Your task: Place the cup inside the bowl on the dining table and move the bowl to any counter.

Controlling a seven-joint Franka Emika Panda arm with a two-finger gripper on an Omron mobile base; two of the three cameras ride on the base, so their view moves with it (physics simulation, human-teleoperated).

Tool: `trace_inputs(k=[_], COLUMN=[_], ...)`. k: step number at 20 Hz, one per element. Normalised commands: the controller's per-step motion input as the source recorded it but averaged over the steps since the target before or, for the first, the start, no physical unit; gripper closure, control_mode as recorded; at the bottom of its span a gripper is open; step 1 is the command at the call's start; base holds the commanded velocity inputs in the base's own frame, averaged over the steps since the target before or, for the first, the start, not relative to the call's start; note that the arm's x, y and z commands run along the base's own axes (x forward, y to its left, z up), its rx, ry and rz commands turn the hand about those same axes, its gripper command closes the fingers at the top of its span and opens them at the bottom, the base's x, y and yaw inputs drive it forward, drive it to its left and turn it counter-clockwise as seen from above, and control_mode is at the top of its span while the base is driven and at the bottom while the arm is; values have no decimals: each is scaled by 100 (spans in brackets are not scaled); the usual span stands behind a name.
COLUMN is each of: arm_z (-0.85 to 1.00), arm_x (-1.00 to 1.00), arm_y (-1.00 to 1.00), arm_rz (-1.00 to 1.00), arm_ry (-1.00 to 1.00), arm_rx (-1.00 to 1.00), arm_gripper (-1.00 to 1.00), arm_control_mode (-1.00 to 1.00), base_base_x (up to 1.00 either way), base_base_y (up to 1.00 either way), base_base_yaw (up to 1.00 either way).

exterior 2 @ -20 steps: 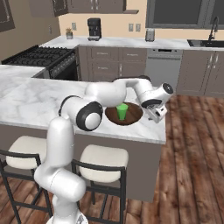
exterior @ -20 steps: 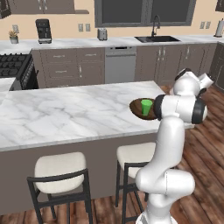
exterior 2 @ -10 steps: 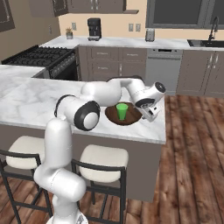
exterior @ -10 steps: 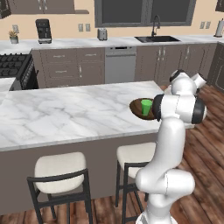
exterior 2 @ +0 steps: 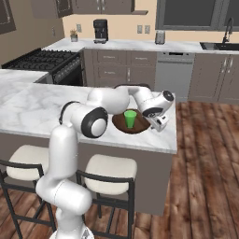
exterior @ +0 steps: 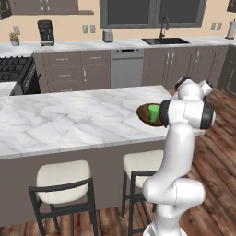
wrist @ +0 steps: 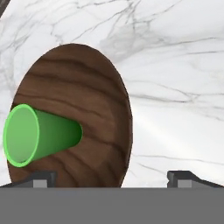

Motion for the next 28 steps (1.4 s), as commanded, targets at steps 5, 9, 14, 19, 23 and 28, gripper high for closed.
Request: trace_inputs(k=[5, 9, 14, 19, 23, 28], arm_z=[-11, -11, -15, -18, -11, -6], arm_x=[4, 2, 2, 3, 5, 8], arm_y=[0, 0, 0, 0, 0, 0], arm_rz=[0, 0, 0, 0, 0, 0], arm_ry=[1, 0, 0, 0, 0, 1], arm_rx=[0, 0, 0, 0, 0, 0], arm_gripper=[-100, -100, -100, -100, -100, -100], arm_control_mode=[-100, -100, -100, -100, -100, -100], base_base_x=[0, 0, 0, 0, 0, 0], base_base_y=[0, 0, 0, 0, 0, 0], base_base_yaw=[0, 0, 0, 0, 0, 0])
